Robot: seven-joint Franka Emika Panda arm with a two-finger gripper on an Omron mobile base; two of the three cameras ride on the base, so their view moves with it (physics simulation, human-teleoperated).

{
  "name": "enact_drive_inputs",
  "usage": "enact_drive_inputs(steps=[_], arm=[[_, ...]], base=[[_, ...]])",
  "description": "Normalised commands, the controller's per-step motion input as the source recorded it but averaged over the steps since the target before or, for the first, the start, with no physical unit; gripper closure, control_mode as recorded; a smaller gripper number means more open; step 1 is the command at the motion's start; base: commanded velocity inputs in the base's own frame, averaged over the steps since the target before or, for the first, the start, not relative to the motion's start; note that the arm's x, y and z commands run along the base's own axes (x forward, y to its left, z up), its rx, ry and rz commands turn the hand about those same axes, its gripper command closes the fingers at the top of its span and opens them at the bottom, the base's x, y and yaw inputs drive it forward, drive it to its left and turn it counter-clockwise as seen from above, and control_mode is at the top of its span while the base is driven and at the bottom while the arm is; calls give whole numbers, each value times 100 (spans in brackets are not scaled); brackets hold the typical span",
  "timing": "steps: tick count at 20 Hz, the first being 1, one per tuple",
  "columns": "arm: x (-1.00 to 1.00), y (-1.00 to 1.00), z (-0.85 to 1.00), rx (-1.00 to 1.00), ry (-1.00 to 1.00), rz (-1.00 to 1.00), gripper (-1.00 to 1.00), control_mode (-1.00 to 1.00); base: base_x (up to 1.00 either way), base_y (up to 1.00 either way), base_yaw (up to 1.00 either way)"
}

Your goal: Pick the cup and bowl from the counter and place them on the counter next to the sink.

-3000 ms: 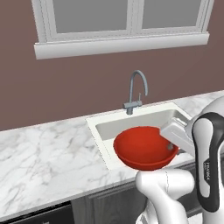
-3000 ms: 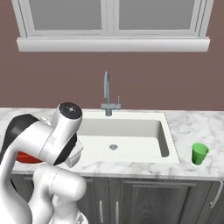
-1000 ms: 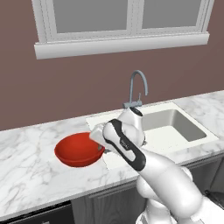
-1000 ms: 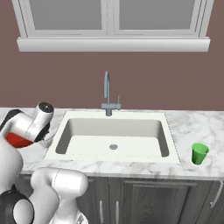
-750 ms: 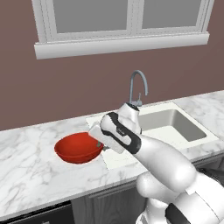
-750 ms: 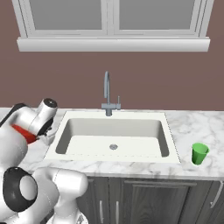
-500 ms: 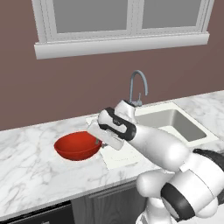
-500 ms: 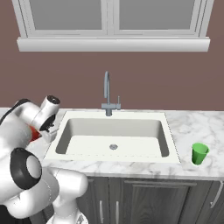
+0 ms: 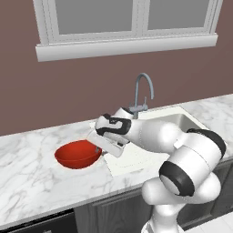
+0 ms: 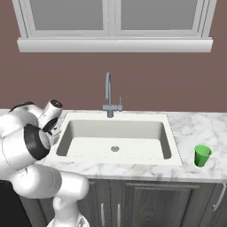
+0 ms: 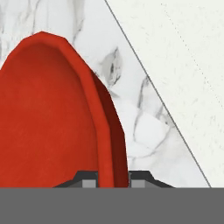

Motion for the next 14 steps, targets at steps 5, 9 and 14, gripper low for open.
enact_drive_inputs(steps=[5,9,14], arm=[[18,13,-40,0,-2,1,100,-100],[13,11,-41,0,-3,2,100,-100],[0,4,-3,0,-1,3,100,-100]], base=[[0,0,0],[0,0,0],[0,0,0]])
